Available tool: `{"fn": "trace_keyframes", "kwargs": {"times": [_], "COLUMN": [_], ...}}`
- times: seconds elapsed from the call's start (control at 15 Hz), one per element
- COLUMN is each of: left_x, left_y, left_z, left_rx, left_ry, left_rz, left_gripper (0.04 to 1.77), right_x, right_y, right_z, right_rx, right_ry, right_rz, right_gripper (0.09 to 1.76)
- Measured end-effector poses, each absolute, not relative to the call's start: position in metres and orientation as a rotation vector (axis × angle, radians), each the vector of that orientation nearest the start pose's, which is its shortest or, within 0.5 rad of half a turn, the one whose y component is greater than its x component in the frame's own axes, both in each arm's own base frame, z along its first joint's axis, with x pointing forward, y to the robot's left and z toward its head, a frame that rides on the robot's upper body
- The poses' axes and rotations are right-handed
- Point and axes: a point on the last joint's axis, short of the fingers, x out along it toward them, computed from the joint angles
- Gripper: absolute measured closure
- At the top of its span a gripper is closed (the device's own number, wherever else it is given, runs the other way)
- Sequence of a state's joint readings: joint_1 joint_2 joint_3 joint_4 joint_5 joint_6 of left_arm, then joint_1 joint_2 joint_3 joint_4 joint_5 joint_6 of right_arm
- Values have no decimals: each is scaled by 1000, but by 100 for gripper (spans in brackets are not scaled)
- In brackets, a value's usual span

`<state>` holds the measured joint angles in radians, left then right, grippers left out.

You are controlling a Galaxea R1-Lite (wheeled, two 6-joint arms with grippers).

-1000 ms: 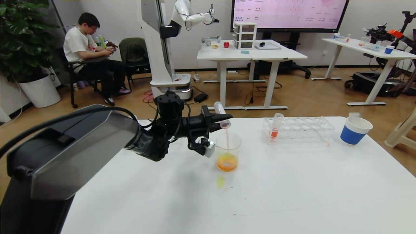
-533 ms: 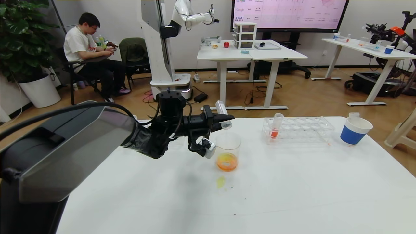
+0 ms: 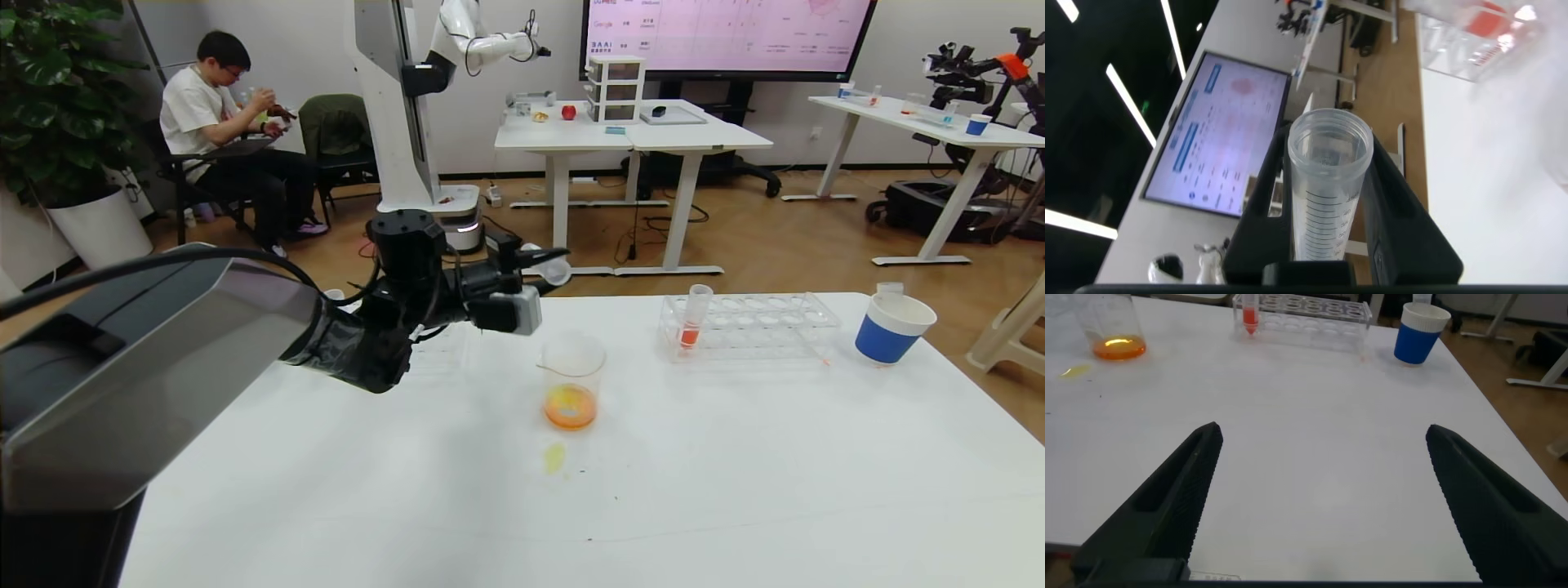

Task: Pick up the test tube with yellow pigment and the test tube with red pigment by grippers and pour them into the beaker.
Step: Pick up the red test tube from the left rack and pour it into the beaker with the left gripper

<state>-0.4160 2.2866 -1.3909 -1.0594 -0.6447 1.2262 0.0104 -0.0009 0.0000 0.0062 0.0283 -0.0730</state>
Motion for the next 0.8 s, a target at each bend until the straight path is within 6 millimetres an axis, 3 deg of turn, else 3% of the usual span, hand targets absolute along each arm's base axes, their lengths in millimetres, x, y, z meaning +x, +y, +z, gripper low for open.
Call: {"fn": "trace_keyframes", "kwargs": {"times": [0.13,0.27,0.6,0.8], "left_x": [410,400,391,397], "left_y": [-199,-207,-225,-227], "left_z": [163,158,154,153], "left_rx": [821,528,102,-33], "left_ry": [-663,-525,-264,-127], "left_rz": [-565,-435,-130,-20], "left_gripper": [132,132,132,132], "right_x": [-23,-23,-23,-23], "right_y": [0,0,0,0], "right_z": [75,75,75,75], "right_rx": [-73,-73,-73,-73], "right_ry": [4,3,3,4], "right_rz": [39,39,39,39], "right_gripper": [11,11,11,11]}}
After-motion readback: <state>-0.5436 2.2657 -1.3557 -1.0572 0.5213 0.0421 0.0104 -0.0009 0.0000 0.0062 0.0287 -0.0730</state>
